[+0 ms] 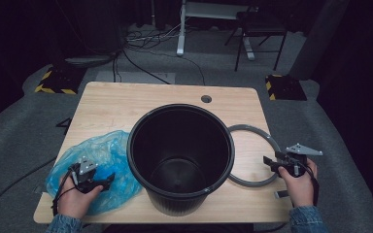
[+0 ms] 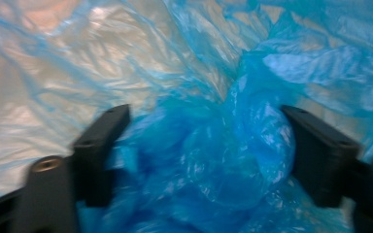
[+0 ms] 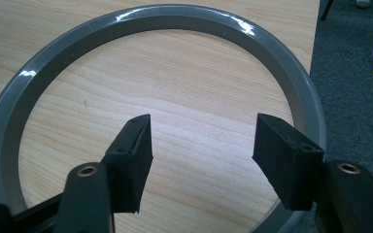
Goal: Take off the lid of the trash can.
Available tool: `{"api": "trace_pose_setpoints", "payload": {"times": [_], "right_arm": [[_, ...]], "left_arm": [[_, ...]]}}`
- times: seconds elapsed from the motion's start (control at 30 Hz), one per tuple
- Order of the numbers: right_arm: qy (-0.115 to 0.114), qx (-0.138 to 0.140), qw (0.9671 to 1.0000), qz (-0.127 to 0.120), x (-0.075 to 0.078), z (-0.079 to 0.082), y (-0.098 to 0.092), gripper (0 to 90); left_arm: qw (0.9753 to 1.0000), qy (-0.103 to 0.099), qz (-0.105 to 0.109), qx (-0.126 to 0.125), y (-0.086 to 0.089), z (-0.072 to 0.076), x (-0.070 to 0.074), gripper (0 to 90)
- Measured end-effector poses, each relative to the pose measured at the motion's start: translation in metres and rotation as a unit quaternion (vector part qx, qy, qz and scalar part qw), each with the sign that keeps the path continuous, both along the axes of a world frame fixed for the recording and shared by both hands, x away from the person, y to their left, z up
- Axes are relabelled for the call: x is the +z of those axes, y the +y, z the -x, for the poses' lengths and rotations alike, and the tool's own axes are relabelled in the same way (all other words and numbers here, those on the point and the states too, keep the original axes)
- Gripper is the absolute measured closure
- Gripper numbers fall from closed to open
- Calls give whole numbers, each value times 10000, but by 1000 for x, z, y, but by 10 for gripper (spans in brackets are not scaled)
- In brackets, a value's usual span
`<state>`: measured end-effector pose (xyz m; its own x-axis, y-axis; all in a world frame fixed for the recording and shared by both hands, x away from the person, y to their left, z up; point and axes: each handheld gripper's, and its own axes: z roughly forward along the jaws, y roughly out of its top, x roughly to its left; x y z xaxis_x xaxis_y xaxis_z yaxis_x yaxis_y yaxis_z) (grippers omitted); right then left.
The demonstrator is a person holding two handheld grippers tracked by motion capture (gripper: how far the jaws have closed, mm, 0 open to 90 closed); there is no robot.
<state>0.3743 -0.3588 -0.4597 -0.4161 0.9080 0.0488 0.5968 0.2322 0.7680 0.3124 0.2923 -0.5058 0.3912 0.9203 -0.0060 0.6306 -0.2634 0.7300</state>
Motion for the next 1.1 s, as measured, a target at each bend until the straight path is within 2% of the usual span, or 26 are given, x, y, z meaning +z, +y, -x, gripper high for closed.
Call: {"api": "trace_pose_setpoints", "payload": {"times": [0.13, 0.2, 0.27, 0.47, 0.6, 0.67, 0.77, 0.83, 0.93, 1.1], "right_arm": [[-21, 9, 10000, -12, 1, 0, 0, 397], [-31, 13, 10000, -20, 1, 1, 1, 397], [-43, 42, 10000, -7, 1, 1, 3, 397], [-42, 76, 10000, 18, 0, 0, 6, 396], [-24, 105, 9999, 44, -2, 0, 9, 396], [-57, 120, 9999, 46, -1, 0, 10, 394], [-67, 123, 9999, 27, -1, 0, 10, 388], [-54, 138, 9999, 10, -2, 1, 9, 378], [-62, 151, 9999, 17, -3, 1, 9, 374], [-119, 152, 9998, 39, 0, 1, 10, 374]], "left_arm": [[9999, -110, 16, -35, 5, 0, 1, 436], [9998, -135, 8, -159, 7, 0, 1, 591], [9998, -142, 32, -161, 8, -2, 1, 635], [9997, -121, 150, -119, 12, -3, 1, 691], [9988, -9, 446, -183, 20, -7, 1, 783], [9982, -13, 504, -318, 22, -9, 1, 803], [9962, -176, 479, -699, 24, -9, 4, 805], [9949, -311, 474, -840, 25, -9, 10, 806], [9931, -406, 468, -995, 25, -9, 15, 806], [9909, -428, 385, -1220, 27, -8, 24, 806]]}}
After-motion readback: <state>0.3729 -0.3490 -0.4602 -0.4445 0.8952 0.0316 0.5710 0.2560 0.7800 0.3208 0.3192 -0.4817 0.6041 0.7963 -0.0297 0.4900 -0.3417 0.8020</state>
